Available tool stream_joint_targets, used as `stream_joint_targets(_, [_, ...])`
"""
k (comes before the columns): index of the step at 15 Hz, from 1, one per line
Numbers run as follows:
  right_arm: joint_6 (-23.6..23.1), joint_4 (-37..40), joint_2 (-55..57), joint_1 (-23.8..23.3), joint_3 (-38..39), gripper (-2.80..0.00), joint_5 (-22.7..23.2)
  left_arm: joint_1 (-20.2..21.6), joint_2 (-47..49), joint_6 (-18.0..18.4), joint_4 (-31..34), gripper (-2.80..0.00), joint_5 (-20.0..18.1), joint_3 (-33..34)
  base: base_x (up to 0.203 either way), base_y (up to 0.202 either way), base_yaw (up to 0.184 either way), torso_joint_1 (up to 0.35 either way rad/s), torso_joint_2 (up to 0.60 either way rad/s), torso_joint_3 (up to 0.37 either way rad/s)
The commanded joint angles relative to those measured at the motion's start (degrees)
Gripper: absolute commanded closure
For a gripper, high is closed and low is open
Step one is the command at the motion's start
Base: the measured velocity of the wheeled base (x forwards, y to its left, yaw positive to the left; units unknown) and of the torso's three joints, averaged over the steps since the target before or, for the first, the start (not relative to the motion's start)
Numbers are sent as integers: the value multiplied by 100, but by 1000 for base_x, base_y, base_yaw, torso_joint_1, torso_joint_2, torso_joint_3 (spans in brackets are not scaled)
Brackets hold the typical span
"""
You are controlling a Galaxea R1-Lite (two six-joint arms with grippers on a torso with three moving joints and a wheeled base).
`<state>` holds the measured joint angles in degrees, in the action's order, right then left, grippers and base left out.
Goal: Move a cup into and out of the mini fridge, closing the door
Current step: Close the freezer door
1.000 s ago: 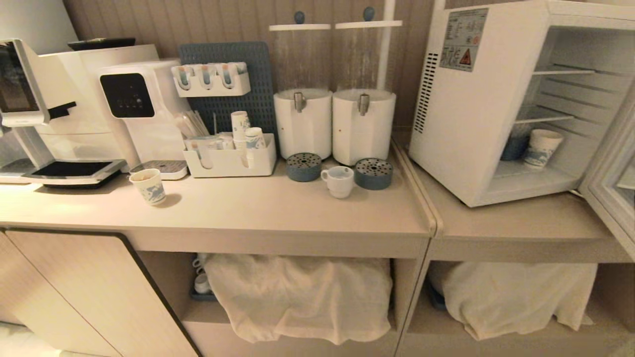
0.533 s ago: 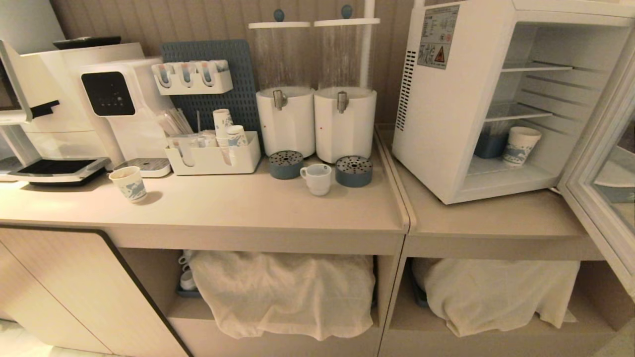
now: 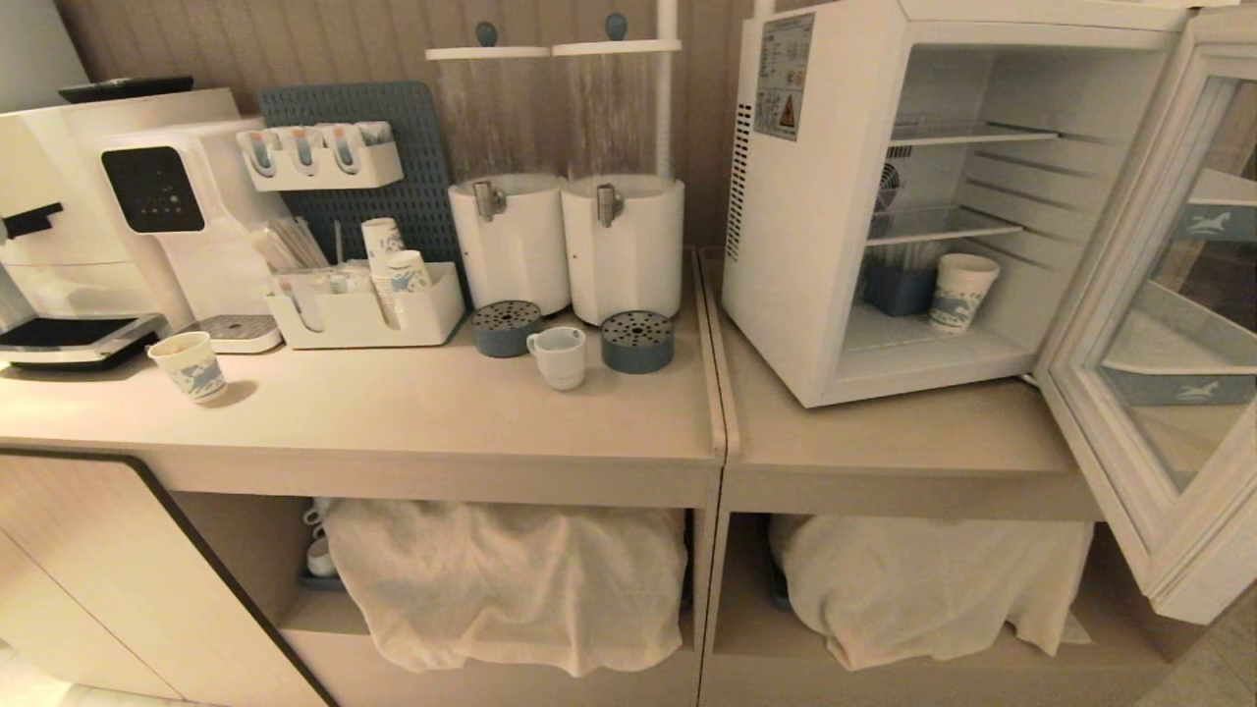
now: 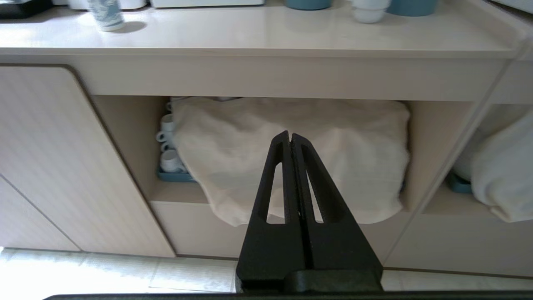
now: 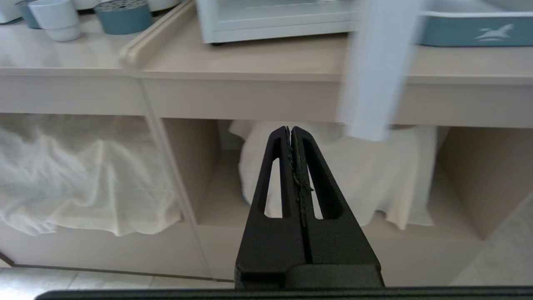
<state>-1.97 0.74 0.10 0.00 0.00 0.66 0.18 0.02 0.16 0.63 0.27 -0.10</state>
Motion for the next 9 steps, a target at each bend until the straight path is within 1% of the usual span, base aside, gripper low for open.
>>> stream_joint_targets(1, [-5,5,8,0,0,0,4,-1,-2,2,-2,0,-1,1,1,-193,1,5,0,2])
stream_joint_targets(9, [4,-4,8,0,0,0,4,-1,-2,2,-11,0,-1,10,1,-193,0,3,2,0])
